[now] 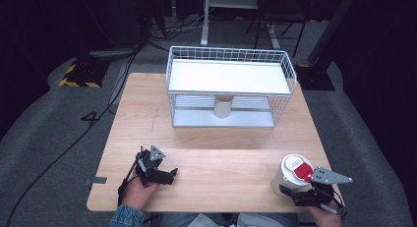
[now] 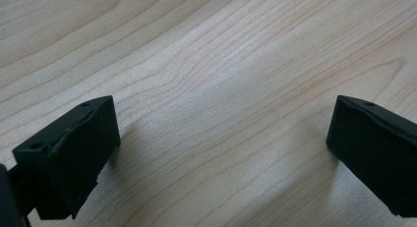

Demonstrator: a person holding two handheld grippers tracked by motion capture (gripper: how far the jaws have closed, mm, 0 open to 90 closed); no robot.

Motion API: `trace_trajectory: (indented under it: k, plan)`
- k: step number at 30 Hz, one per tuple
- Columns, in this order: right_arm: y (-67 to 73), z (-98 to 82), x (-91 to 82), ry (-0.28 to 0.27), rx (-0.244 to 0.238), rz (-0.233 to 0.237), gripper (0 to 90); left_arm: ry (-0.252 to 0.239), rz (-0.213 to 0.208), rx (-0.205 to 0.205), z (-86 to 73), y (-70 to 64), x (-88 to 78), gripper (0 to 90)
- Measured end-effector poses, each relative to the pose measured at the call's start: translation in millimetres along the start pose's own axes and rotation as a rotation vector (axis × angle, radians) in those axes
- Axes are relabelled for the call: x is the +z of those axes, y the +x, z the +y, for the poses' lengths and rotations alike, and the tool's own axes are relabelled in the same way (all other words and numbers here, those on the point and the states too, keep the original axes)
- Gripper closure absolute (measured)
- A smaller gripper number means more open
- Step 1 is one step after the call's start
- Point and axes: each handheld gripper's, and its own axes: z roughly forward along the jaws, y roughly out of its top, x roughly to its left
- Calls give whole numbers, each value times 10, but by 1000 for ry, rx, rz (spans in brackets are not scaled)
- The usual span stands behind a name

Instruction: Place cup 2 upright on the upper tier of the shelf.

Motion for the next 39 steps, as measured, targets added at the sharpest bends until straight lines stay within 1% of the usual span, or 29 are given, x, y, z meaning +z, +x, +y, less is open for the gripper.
trace_trajectory:
  k: [15,20,24,30,33,39]
  plan:
    - [-6,10,-7,8,-10,2,130,0,-1,0,0,0,0,1]
    - [-3,11,-5,6,-5,-3,131,0,0,1,1,1,0,2]
    - [-14,9,-8,1,12,1,131,0,0,1,0,1,0,1]
    - [-26,20,-20,-7,21,-4,132,0,0,0,0,0,0,1]
    - [-32,43,-38,-14,21,-9,132,0,0,1,1,1,0,1]
    - [-41,136,-64,-29,4,-18,132,0,0,2,1,1,0,1]
